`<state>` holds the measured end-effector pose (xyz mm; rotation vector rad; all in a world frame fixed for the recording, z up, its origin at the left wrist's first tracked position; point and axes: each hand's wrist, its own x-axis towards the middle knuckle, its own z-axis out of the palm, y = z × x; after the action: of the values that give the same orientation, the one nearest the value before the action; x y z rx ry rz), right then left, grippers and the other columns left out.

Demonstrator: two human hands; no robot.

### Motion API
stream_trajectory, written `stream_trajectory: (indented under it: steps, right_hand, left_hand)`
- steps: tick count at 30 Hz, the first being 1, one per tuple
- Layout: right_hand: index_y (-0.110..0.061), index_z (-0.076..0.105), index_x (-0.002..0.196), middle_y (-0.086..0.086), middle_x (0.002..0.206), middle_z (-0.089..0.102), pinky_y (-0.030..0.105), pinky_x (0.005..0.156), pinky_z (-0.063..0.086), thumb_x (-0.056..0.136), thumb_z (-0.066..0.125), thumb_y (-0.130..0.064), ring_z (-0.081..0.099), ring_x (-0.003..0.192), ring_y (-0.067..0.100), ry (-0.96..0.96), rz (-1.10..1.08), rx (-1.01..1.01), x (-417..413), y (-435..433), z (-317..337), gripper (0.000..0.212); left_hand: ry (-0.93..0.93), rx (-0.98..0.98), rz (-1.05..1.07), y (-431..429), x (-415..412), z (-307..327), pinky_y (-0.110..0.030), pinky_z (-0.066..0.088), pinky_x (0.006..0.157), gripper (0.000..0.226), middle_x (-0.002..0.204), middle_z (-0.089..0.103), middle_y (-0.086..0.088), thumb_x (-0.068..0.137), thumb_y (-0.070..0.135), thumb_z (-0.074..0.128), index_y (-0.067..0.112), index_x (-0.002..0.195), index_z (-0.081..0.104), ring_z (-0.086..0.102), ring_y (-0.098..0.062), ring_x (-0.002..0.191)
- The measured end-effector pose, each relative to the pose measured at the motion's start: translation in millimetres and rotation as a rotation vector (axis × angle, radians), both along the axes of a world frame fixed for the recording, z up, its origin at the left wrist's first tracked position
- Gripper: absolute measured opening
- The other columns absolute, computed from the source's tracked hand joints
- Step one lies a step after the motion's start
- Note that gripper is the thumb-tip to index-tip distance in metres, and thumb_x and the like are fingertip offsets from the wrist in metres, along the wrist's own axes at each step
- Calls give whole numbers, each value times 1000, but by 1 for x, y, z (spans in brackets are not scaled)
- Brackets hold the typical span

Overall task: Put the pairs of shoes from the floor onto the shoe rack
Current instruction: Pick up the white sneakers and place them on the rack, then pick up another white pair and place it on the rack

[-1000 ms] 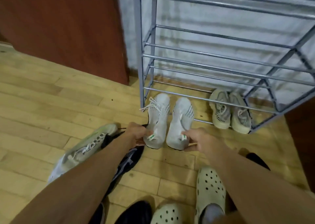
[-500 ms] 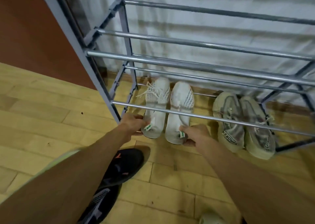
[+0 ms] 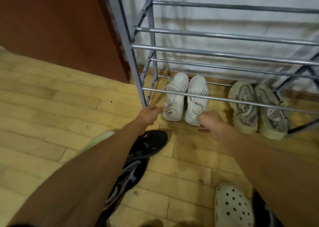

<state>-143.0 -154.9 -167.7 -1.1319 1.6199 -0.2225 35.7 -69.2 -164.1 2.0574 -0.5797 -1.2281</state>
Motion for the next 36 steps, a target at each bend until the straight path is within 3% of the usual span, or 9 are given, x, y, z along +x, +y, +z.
stream_trajectory:
  steps: [3, 7, 12, 14, 17, 21, 28, 32, 36]
  right_hand:
    - [-6, 58, 98, 14, 91, 55, 40, 67, 58, 89, 57, -2, 55, 69, 24, -8, 80, 18, 11, 39, 33, 10]
    - [-1, 54, 121, 17, 108, 59, 34, 62, 56, 92, 53, -5, 61, 87, 27, -60, 181, 35, 29, 102, 71, 29]
    - [3, 51, 129, 18, 125, 56, 39, 90, 52, 95, 54, -7, 56, 107, 29, -131, 329, 132, 53, 190, 106, 35]
    - [3, 50, 131, 20, 130, 55, 39, 91, 52, 96, 53, -7, 57, 108, 30, -131, 374, 147, 61, 224, 111, 37]
    - [2, 51, 131, 18, 124, 60, 38, 83, 55, 95, 54, -8, 61, 108, 31, -118, 447, 137, 69, 271, 109, 37]
    - [-3, 57, 124, 15, 122, 61, 39, 83, 56, 95, 55, -13, 61, 106, 28, -85, 559, 166, 68, 312, 89, 31]
    - [-7, 60, 116, 12, 116, 62, 29, 67, 55, 94, 55, -14, 62, 97, 24, -46, 647, 125, 57, 326, 75, 24]
    - [-11, 62, 111, 10, 112, 63, 27, 66, 55, 94, 55, -15, 63, 93, 21, -30, 674, 108, 51, 315, 67, 19]
    - [-11, 62, 109, 11, 110, 64, 34, 78, 57, 94, 55, -14, 64, 93, 23, -28, 640, 96, 51, 301, 60, 17]
  left_hand:
    - [-19, 33, -65, 48, 13, 30, -32, 44, 84, 53, 133, 54, -5, 92, 42, 55, 10, 133, 55, 58, -26, 115]
    - [-86, 73, -54, 131, 45, 61, -32, 46, 90, 48, 127, 60, -3, 90, 39, 60, 9, 128, 60, 57, -22, 108]
    - [-127, 92, -6, 247, 53, 85, -25, 43, 75, 30, 106, 58, -4, 92, 28, 58, 8, 114, 65, 53, -18, 93]
    - [-147, 131, -5, 293, 50, 79, -30, 42, 83, 24, 112, 59, -9, 92, 26, 59, 11, 108, 67, 56, -23, 101]
    - [-150, 249, -42, 356, 40, 59, -31, 36, 104, 44, 142, 49, -8, 93, 24, 56, 11, 135, 54, 46, -24, 131]
    - [-116, 394, -46, 429, 32, 22, -31, 35, 105, 50, 148, 42, -7, 93, 28, 55, 14, 140, 48, 41, -25, 135]
    - [-136, 467, 329, 465, 39, -18, -31, 42, 71, 64, 149, 28, -15, 91, 28, 56, 6, 145, 30, 52, -30, 100]
    - [-1, 427, 573, 449, 41, -38, -39, 45, 84, 64, 146, 37, -16, 91, 27, 58, 4, 144, 32, 50, -32, 112]
    - [50, 442, 686, 439, 40, -52, -32, 44, 75, 54, 99, 49, -11, 93, 20, 56, 1, 140, 37, 47, -20, 69]
